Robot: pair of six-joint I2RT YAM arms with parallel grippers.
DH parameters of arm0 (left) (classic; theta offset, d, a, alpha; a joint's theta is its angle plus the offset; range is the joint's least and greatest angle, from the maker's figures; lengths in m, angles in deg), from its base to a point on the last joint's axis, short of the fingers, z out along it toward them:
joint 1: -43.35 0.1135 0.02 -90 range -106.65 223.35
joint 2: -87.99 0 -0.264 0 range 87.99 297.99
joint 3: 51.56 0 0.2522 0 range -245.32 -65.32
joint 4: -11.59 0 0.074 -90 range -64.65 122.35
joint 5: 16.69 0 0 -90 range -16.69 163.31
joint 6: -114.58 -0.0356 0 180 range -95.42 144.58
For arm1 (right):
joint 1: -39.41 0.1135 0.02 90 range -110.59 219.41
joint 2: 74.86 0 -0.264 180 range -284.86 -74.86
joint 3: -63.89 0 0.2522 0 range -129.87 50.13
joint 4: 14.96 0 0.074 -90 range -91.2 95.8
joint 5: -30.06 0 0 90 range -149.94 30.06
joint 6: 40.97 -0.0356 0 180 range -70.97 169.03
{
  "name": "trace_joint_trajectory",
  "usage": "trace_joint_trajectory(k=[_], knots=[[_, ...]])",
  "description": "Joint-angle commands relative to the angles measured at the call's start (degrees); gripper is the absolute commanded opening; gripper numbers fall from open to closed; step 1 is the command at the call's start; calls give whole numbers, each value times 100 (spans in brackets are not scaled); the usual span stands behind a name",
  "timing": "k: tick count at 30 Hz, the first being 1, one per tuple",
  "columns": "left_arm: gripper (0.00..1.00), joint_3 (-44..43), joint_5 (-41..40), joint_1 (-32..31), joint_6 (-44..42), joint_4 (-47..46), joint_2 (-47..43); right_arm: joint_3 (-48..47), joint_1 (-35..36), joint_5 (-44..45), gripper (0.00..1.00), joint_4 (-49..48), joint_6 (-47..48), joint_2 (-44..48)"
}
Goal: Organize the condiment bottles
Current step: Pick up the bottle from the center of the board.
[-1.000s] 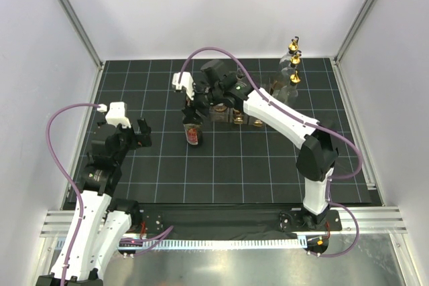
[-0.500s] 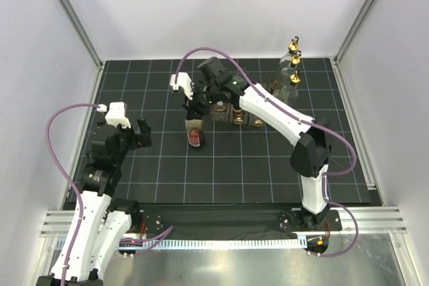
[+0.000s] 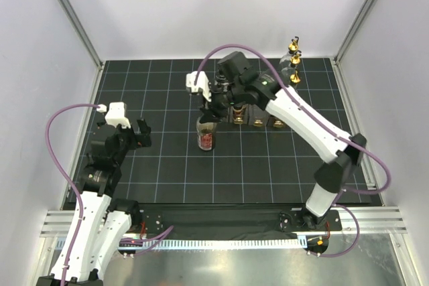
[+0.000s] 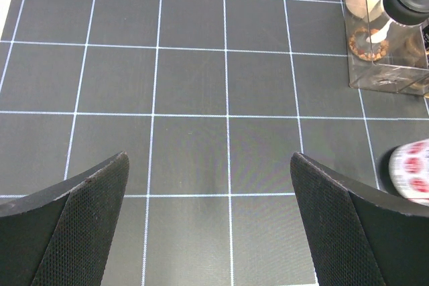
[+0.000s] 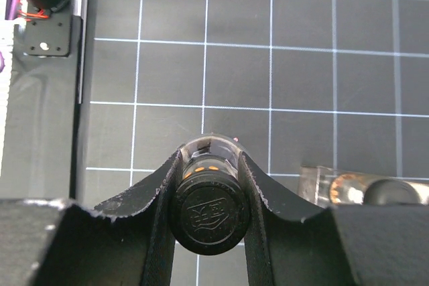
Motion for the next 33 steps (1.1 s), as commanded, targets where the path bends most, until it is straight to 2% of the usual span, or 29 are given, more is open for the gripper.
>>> trace_joint_trajectory(k=[1,9,16,20,33], knots=[[100,29,87,35,-33,-267,-69,32,-76,-261,4,-249,158,723],[100,20,114,26,-33,-267,-25,208,-568,-489,4,199,527,1285],[100,20,105,34,-33,-276,-8,181,-1289,-692,4,208,404,1541],[100,20,114,34,-33,-267,1,50,-1693,-622,4,208,290,1541],[100,20,105,34,-42,-276,1,-609,-2203,-41,4,165,88,1085]])
